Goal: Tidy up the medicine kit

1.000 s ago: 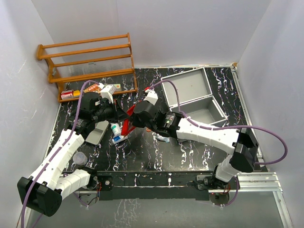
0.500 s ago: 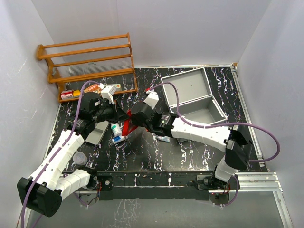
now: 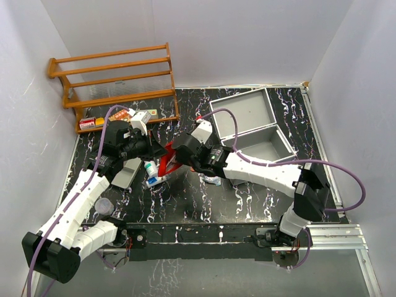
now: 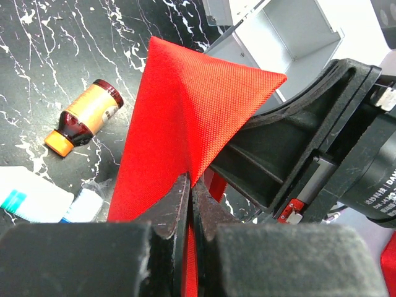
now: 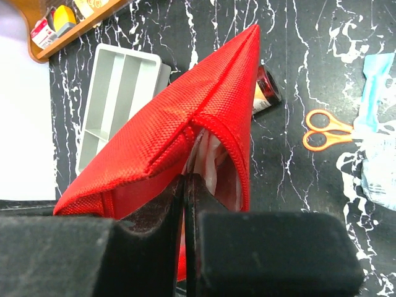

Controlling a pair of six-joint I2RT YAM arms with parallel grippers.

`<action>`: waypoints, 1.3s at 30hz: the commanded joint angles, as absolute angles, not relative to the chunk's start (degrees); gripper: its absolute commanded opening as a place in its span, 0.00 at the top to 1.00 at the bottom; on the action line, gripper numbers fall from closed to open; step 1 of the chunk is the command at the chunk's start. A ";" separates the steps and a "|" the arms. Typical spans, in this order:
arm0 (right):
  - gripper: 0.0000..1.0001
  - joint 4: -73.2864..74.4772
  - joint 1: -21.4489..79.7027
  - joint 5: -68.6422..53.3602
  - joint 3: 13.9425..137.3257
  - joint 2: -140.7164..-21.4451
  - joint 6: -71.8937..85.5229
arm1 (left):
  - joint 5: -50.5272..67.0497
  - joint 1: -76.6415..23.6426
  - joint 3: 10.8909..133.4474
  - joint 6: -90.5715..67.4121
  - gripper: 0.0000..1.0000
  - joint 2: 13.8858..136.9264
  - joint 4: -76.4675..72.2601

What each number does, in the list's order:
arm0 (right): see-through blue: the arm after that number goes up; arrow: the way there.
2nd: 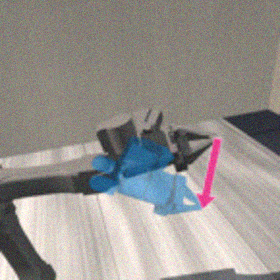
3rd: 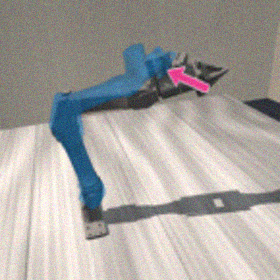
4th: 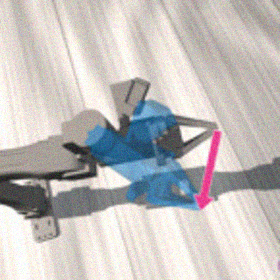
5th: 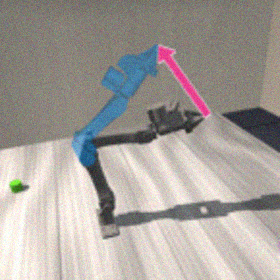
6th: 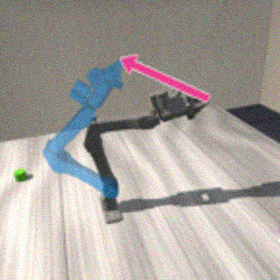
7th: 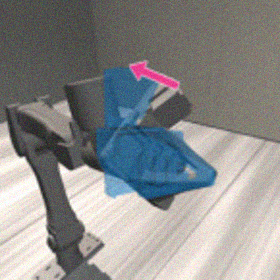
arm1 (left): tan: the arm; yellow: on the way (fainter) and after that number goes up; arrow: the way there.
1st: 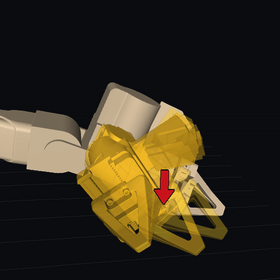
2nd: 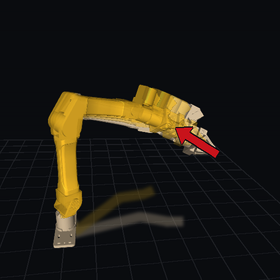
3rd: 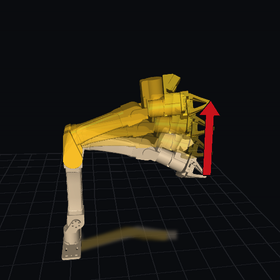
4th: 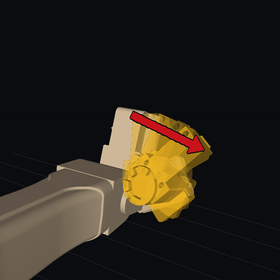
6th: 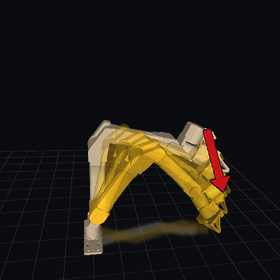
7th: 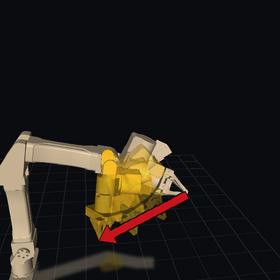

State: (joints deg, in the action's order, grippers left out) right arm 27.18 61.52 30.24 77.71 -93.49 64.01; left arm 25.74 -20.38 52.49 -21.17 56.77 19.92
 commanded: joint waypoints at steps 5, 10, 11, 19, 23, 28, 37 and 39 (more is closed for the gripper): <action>0.93 30.20 60.67 30.46 79.16 -88.65 64.85 | 23.53 -20.52 53.09 -20.14 1.00 54.73 19.45; 0.85 22.04 60.21 22.83 77.38 -85.60 57.41 | 21.75 -20.51 53.26 -20.04 1.00 54.61 19.85; 0.83 19.96 60.15 21.00 76.71 -84.73 55.85 | 21.67 -20.53 53.34 -20.05 1.00 54.73 19.93; 0.63 15.21 59.53 19.01 69.72 -76.44 45.81 | 15.49 -20.50 54.55 -20.07 1.00 55.08 22.44; 0.56 19.96 58.39 25.23 64.27 -72.79 45.03 | 9.82 -20.49 55.61 -20.92 1.00 54.85 24.12; 0.51 27.49 55.69 26.90 60.61 -73.11 44.53 | 1.63 -20.52 56.40 -23.25 1.00 53.88 25.60; 0.50 27.43 53.70 21.11 58.07 -83.35 37.16 | -4.41 -20.48 56.78 -25.55 1.00 51.93 23.87; 0.54 27.42 53.55 20.15 58.98 -86.39 36.05 | -4.48 -20.55 56.91 -25.66 1.00 52.03 23.08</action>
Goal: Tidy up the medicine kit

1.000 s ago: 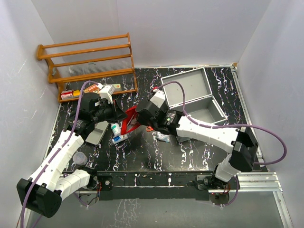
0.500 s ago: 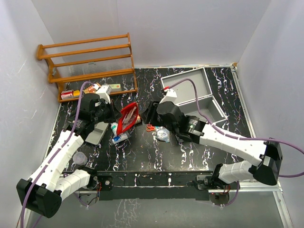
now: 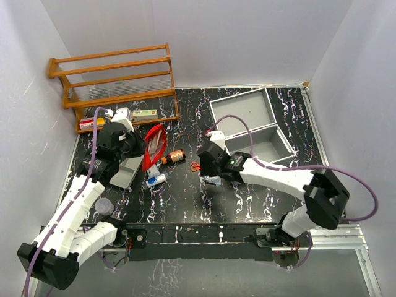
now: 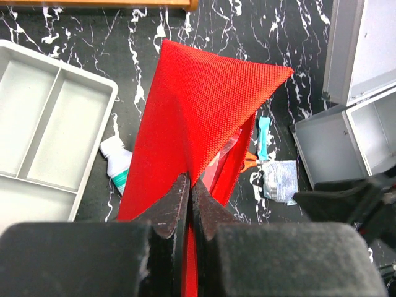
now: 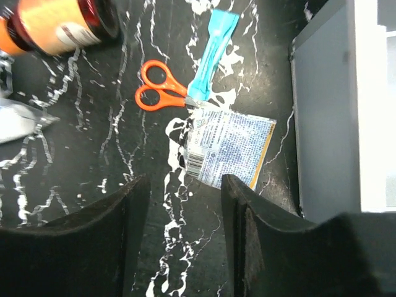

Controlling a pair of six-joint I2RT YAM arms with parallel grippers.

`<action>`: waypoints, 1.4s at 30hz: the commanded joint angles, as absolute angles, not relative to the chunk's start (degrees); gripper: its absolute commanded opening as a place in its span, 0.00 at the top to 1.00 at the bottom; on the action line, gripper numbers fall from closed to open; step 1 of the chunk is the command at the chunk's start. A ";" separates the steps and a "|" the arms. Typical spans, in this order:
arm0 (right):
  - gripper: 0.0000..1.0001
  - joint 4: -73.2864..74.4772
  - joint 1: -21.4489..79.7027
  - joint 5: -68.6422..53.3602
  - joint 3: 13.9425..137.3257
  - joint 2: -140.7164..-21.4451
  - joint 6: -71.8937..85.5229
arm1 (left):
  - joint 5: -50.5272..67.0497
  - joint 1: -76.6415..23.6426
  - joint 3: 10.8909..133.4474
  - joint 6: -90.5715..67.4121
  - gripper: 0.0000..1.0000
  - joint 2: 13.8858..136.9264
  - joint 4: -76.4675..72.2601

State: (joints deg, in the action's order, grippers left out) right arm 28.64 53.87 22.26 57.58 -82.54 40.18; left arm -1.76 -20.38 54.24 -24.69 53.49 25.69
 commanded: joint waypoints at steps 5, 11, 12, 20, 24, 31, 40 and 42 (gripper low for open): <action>0.65 28.90 53.19 20.57 61.87 -93.42 36.48 | -4.50 -20.48 56.91 -25.05 1.00 52.90 21.16; 0.65 30.60 52.64 20.12 64.10 -98.57 36.87 | -3.77 -20.50 56.82 -24.05 1.00 54.73 20.20; 0.65 30.53 52.62 19.70 64.26 -98.94 36.44 | -3.58 -20.48 56.78 -23.92 1.00 54.95 20.02; 0.70 29.74 51.94 12.15 65.64 -98.97 35.32 | -4.27 -20.53 56.73 -23.34 1.00 56.15 18.67; 0.66 30.45 51.86 15.29 66.62 -98.39 35.94 | -7.37 -20.50 57.64 -24.16 1.00 56.94 20.20; 0.64 32.16 51.83 18.25 68.17 -102.99 35.17 | -6.86 -20.53 57.42 -24.29 1.00 57.18 19.60; 0.75 33.10 51.86 18.02 68.17 -106.60 35.33 | -6.53 -20.54 57.22 -24.43 1.00 57.26 19.34; 0.81 33.05 51.85 18.33 68.12 -106.51 35.42 | -6.61 -20.53 57.30 -24.43 1.00 57.23 19.42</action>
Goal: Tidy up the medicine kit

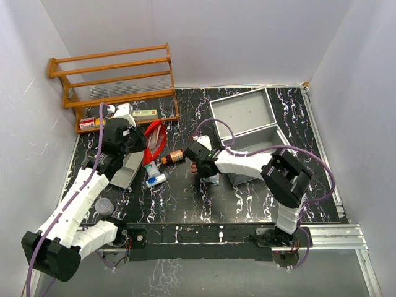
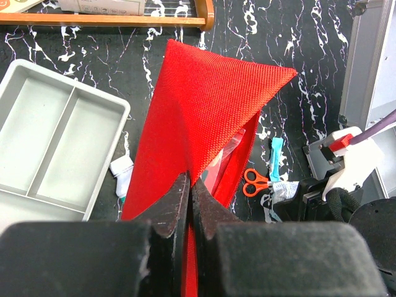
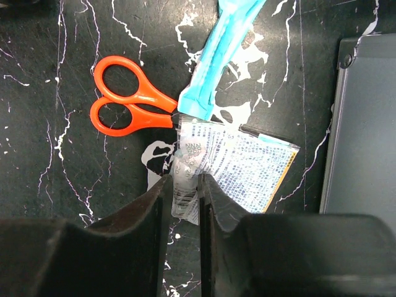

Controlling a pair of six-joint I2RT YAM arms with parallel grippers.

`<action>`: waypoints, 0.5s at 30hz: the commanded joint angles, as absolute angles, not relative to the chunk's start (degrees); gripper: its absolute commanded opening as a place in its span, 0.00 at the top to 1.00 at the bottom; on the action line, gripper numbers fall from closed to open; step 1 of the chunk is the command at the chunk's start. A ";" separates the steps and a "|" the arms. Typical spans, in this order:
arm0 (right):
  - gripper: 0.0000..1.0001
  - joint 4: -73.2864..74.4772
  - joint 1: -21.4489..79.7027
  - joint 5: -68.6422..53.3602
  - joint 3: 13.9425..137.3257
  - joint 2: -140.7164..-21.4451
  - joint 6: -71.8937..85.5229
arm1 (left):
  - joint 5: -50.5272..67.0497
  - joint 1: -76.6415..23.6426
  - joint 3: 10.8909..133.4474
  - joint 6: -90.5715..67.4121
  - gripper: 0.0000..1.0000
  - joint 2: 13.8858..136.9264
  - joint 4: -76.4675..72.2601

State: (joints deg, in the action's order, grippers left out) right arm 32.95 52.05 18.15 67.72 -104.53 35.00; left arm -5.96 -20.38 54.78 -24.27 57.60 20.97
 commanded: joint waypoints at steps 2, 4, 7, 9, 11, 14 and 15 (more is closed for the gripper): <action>0.87 32.86 51.81 18.64 68.04 -106.25 35.51 | -6.67 -20.51 57.25 -24.41 1.00 57.22 19.41; 0.90 32.49 51.81 18.72 68.03 -105.77 35.51 | -6.58 -20.50 57.22 -24.43 1.00 57.36 19.42; 0.86 32.85 51.83 19.15 68.08 -105.82 35.46 | -6.49 -20.51 57.13 -24.43 1.00 57.38 19.43; 0.80 33.99 51.86 19.77 68.35 -106.17 35.88 | -6.50 -20.48 57.04 -24.39 1.00 57.36 19.46; 0.75 34.92 51.86 20.08 68.38 -106.78 35.90 | -6.58 -20.49 56.96 -24.39 1.00 57.31 19.51; 0.72 36.31 51.85 20.04 68.83 -108.34 35.57 | -6.68 -20.50 56.95 -24.43 1.00 57.24 19.47; 0.72 36.84 51.84 20.04 69.15 -109.13 35.45 | -6.76 -20.49 56.95 -24.43 1.00 57.18 19.43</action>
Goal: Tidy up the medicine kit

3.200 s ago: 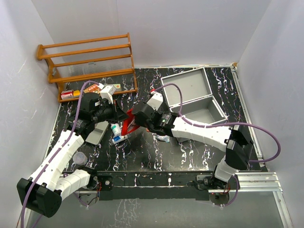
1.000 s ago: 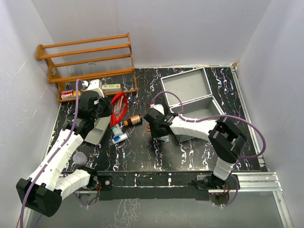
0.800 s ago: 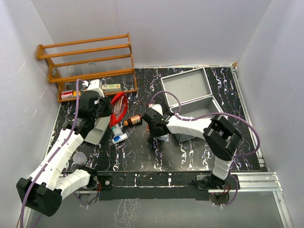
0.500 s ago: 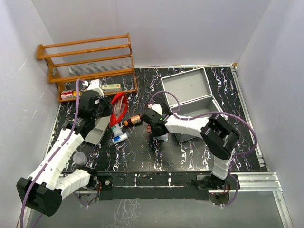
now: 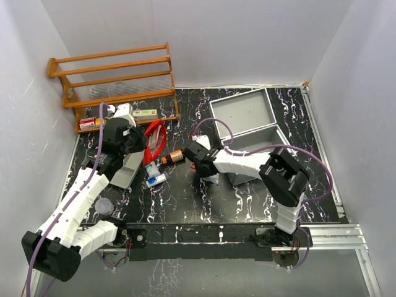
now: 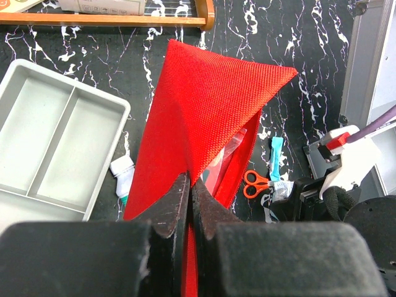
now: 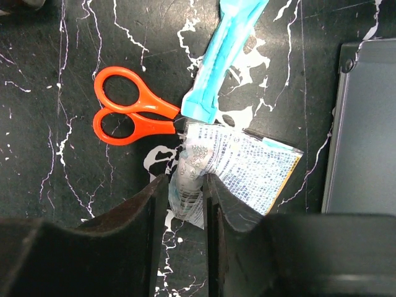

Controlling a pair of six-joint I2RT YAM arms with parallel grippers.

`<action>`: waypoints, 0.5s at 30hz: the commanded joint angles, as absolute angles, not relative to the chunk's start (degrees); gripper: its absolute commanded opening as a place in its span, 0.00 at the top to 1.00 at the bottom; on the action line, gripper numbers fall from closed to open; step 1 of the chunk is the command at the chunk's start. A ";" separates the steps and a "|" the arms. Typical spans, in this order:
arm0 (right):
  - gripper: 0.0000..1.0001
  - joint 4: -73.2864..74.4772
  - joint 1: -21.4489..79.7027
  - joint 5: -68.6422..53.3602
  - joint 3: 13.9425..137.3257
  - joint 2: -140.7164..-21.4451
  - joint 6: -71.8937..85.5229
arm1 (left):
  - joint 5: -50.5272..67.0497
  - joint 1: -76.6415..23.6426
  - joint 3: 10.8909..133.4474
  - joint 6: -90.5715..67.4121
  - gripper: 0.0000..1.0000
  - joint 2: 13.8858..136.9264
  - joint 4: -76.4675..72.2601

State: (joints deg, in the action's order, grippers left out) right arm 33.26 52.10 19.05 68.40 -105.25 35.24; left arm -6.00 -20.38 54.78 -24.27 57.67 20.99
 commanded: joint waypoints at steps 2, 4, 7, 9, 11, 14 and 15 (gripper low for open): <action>0.74 37.83 51.86 19.88 69.70 -110.55 35.13 | -6.98 -20.51 57.04 -24.36 1.00 57.15 19.42; 0.80 38.57 51.86 20.05 69.94 -111.63 35.05 | -7.10 -20.54 57.04 -24.30 1.00 57.07 19.34; 0.95 38.93 52.07 21.21 70.03 -111.28 35.49 | -7.03 -20.52 57.04 -24.35 1.00 57.08 19.47; 1.00 38.70 52.12 22.05 69.89 -109.77 36.01 | -6.83 -20.53 56.89 -24.26 1.00 57.10 19.51; 1.00 37.17 52.12 22.11 69.28 -106.94 36.08 | -6.70 -20.56 56.71 -24.23 1.00 57.01 19.47; 1.00 32.87 52.12 21.02 67.14 -101.28 36.12 | -5.54 -20.48 56.24 -23.64 1.00 56.89 18.83; 1.00 31.43 52.12 20.73 66.47 -98.70 36.17 | -4.75 -20.51 56.12 -23.26 1.00 56.81 18.50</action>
State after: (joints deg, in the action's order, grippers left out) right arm 35.00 52.36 21.30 69.38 -105.69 35.07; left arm -6.15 -20.38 54.78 -24.21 57.67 20.95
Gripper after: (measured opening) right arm 0.050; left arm 0.009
